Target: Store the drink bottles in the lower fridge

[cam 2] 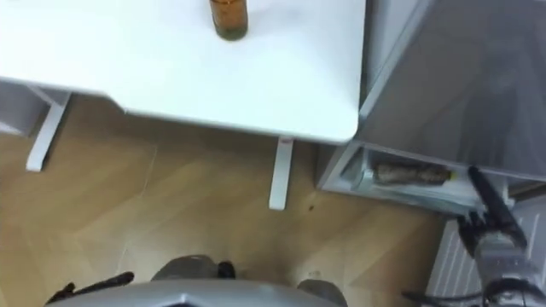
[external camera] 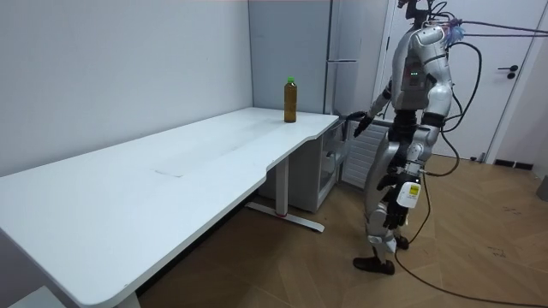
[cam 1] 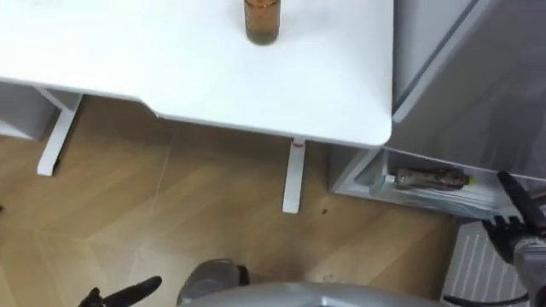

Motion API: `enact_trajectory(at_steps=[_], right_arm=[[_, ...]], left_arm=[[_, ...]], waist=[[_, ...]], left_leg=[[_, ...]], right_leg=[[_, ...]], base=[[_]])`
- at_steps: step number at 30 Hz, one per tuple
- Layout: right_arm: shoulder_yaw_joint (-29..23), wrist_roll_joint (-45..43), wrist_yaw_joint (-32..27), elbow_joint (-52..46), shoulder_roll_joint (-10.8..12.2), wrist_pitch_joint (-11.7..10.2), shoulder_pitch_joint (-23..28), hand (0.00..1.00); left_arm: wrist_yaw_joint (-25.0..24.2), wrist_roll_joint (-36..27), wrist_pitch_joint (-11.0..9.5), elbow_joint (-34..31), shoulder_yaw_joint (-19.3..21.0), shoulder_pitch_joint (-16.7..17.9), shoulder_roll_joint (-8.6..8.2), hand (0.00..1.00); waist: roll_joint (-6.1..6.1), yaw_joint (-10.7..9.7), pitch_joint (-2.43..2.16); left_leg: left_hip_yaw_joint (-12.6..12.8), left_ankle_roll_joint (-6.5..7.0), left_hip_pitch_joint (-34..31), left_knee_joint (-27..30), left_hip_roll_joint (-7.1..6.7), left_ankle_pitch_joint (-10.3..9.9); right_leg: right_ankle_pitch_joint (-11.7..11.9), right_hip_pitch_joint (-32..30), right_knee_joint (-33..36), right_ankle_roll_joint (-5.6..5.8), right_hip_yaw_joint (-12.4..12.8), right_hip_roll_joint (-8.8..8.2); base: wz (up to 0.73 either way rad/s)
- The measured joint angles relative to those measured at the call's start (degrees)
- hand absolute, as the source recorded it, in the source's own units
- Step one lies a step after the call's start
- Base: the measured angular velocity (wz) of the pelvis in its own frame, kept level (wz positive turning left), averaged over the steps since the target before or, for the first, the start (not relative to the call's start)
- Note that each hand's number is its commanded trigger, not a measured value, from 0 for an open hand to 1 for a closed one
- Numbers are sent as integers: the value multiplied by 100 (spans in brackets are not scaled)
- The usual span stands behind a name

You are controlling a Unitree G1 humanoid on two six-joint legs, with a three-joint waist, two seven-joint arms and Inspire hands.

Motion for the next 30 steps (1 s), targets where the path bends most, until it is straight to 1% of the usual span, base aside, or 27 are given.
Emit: enact_trajectory(at_steps=[1,2,3,4,6,7,8,10,12,16,18,19,21,24,25,26,27,28,30], right_arm=[[-4,2,14,-75,59,0,132,0],[-5,8,97,-176,186,0,364,0],[-3,-49,166,-183,299,2,554,0],[-4,-87,178,-183,346,3,634,0],[-3,-175,249,-170,502,-3,915,0],[-3,-205,261,-157,541,-3,964,0],[-4,-300,301,-135,621,-4,1071,0],[-4,-497,314,-17,737,1,1128,0],[-3,-709,401,226,908,7,1120,0],[-7,-1057,458,397,1052,15,1134,0],[-5,-1516,481,393,1156,16,1218,0],[-2,-1737,470,394,1177,24,1234,0],[77,-2885,370,438,1185,102,1233,0],[288,-3885,151,605,1195,151,1213,0],[294,-4048,102,624,1205,165,1213,0],[325,-4373,7,625,1212,223,1166,0],[448,-4703,-39,626,1210,254,1165,0],[506,-4835,-52,628,1211,259,1165,0],[697,-5214,-95,634,1231,262,1111,0]], left_arm=[[-4,17,7,-2,44,8,-42,0],[-25,37,8,-19,148,20,-111,0],[-29,85,9,-44,166,22,-141,0],[-29,137,9,-64,166,26,-153,0],[-28,148,9,-184,166,90,-172,0],[-28,148,7,-223,168,115,-177,0],[-31,151,5,-242,172,134,-184,0],[-25,263,3,-233,269,140,-231,0],[6,441,-9,-204,359,144,-265,0],[25,492,-36,-203,398,191,-388,0],[27,491,-36,-217,450,245,-414,0],[39,491,-38,-216,488,249,-431,0],[160,490,-35,-179,510,246,-470,0],[317,485,-35,-13,540,228,-500,0],[334,486,-29,50,550,218,-507,0],[379,497,5,103,555,216,-523,0],[417,499,22,160,559,160,-535,0],[422,499,22,228,576,158,-541,0],[475,471,100,329,621,-9,-572,0]], waist=[[7,5,7],[9,0,10],[30,-7,15],[45,-16,21],[82,-27,50],[96,-28,46],[136,-41,52],[176,-57,51],[205,-92,56],[220,-168,50],[214,-203,42],[214,-199,41],[213,-182,40],[212,-165,43],[215,-165,44],[222,-160,45],[222,-162,46],[222,-154,46],[235,-91,48]], left_leg=[[3,-3,53,-25,-1,-2],[11,-5,138,-78,-4,-4],[6,-9,213,-112,0,-6],[5,-12,256,-142,3,-6],[1,-26,378,-239,7,-14],[1,-29,412,-256,7,-16],[-1,-30,472,-284,2,-16],[-8,-36,569,-325,-11,-12],[-42,-40,651,-331,-17,-9],[-144,-36,625,-275,-43,-8],[-230,-29,639,-272,-73,-6],[-245,-27,644,-272,-73,-5],[-254,-15,646,-272,-81,4],[-290,-6,662,-280,-97,12],[-294,-6,668,-280,-98,12],[-300,-6,662,-277,-94,12],[-337,-7,648,-277,-101,12],[-346,-9,644,-278,-105,14],[-331,-19,653,-280,-98,32]], right_leg=[[19,52,-36,-1,1,4],[44,129,-92,3,3,12],[81,237,-202,0,0,38],[108,291,-261,2,6,53],[175,469,-446,-3,5,92],[189,493,-451,-4,5,95],[201,571,-489,-1,1,98],[211,681,-542,3,-8,97],[211,786,-546,3,-80,96],[227,835,-546,15,-203,88],[234,883,-545,28,-321,77],[240,883,-535,35,-333,78],[252,884,-532,39,-326,76],[262,940,-547,48,-374,74],[262,951,-552,48,-396,72],[262,954,-554,48,-441,71],[263,963,-576,47,-472,74],[264,972,-592,47,-472,76],[267,984,-625,41,-469,89]], base=[[0],[-5],[-4],[0],[-5],[-7],[-5],[0],[9],[15],[16],[14],[2],[6],[3],[5],[6],[6],[0]])
